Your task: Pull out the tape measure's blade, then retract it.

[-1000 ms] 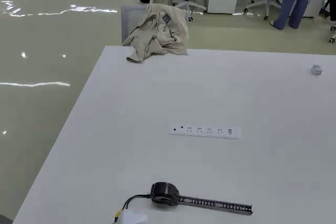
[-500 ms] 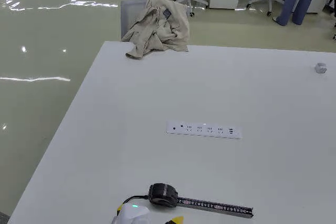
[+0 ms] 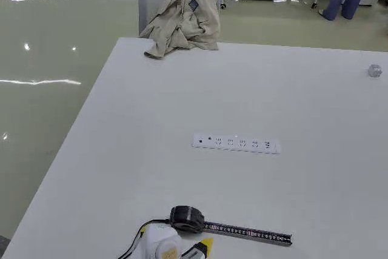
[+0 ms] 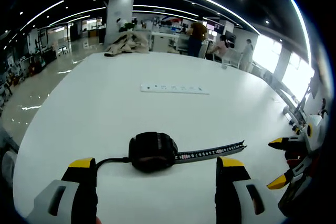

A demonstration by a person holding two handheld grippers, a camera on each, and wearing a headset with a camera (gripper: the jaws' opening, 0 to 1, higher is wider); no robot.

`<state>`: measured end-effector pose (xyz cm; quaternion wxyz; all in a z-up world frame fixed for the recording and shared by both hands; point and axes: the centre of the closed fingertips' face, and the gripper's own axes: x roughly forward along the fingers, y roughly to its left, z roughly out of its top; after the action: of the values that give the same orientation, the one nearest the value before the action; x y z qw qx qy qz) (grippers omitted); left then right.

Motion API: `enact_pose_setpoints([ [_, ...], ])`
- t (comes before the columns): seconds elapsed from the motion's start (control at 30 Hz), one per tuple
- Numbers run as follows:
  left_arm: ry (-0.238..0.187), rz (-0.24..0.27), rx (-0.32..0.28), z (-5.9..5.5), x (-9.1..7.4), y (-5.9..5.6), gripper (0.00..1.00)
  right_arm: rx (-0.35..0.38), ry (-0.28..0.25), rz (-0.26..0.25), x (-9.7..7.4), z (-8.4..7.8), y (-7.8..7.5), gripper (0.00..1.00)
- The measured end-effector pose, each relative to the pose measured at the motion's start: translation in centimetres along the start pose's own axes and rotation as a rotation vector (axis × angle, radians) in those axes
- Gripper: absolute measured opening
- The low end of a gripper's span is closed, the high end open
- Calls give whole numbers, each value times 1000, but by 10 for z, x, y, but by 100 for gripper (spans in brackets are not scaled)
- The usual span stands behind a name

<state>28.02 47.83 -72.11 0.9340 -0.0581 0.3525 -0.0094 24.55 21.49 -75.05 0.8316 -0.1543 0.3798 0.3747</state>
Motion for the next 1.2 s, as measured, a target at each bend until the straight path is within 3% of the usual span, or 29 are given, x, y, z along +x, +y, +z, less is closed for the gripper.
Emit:
enact_pose_setpoints([
  [0.37, -13, 6, -7, 4, 18, 0, 87, -103, 22, 36, 17, 4, -18, 76],
  [0.83, 11, 25, -50, -3, 41, 6, 84, -179, 64, 70, 37, 4, -35, 65],
  [1.2, 33, 30, -34, -7, 57, 5, 82, -229, 102, 106, 51, 1, -45, 61],
])
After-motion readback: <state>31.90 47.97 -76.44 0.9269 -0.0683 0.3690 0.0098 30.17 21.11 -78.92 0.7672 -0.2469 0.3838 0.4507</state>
